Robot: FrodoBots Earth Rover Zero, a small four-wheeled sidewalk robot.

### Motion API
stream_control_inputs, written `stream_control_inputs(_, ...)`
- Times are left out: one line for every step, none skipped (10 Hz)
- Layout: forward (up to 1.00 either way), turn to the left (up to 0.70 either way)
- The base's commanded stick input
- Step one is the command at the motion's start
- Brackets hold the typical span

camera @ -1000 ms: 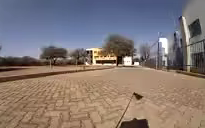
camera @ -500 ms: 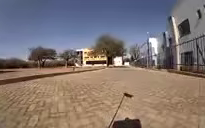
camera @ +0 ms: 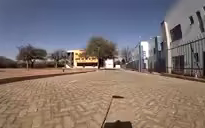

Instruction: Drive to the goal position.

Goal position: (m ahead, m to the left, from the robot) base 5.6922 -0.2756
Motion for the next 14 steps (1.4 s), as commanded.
stream_control_inputs(1.00,-0.27)
stream_control_inputs(1.00,-0.27)
stream_control_inputs(1.00,-0.27)
stream_control_inputs(1.00,-0.27)
stream_control_inputs(1.00,-0.27)
stream_control_inputs(1.00,-0.27)
stream_control_inputs(1.00,-0.27)
stream_control_inputs(1.00,-0.27)
stream_control_inputs(1.00,-0.27)
stream_control_inputs(1.00,-0.27)
stream_control_inputs(1.00,-0.27)
stream_control_inputs(1.00,-0.27)
stream_control_inputs(1.00,-0.27)
stream_control_inputs(1.00,-0.27)
